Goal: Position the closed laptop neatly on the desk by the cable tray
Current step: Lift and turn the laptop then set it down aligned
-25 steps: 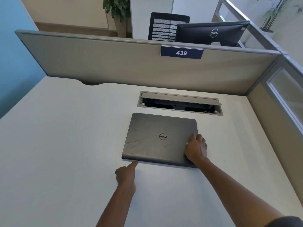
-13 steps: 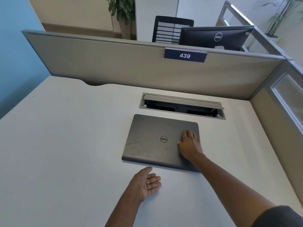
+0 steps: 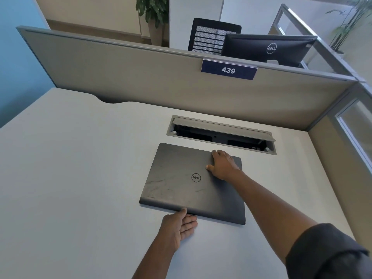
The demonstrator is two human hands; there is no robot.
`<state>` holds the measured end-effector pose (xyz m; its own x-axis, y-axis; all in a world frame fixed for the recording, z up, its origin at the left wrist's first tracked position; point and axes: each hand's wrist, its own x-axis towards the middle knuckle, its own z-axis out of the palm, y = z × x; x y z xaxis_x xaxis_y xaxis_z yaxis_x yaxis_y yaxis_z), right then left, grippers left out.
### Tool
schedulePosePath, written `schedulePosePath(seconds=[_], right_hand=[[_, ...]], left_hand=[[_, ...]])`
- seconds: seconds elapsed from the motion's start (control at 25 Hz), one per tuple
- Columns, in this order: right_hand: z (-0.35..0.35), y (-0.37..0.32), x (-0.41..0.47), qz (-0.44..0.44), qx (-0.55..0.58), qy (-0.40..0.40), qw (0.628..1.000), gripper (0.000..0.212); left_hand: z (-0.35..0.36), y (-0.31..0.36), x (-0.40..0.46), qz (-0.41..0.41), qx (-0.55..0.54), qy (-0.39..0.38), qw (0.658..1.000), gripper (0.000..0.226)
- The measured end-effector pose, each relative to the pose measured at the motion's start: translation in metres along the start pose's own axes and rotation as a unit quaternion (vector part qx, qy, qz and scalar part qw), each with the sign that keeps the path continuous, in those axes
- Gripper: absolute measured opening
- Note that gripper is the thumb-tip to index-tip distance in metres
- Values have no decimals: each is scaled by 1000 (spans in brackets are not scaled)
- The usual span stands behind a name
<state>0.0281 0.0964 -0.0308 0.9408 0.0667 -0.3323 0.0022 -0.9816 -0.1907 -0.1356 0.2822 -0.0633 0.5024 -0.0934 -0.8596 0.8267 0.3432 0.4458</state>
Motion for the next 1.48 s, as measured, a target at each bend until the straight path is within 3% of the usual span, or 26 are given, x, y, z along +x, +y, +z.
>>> schedulePosePath(seconds=[0.24,0.52,0.96,1.16,1.48], right_hand=[[-17,-8,21,-10,8,-77,997,72],[-10,-21,31,-26,-3,-67,997,74],[-16,-5,14,12,54,-38,998,72],[-26,9,-13,53,135,-1,989,73],[-23,20,-59,146,218,47,964,67]], left_hand=[[-6,-5,-8,10,-22,-3,1000,38],[2,-17,-11,83,-12,49,995,41],[9,-22,-14,163,-33,53,985,33],[9,-18,-13,193,6,72,978,25],[-10,35,-22,288,173,138,932,31]])
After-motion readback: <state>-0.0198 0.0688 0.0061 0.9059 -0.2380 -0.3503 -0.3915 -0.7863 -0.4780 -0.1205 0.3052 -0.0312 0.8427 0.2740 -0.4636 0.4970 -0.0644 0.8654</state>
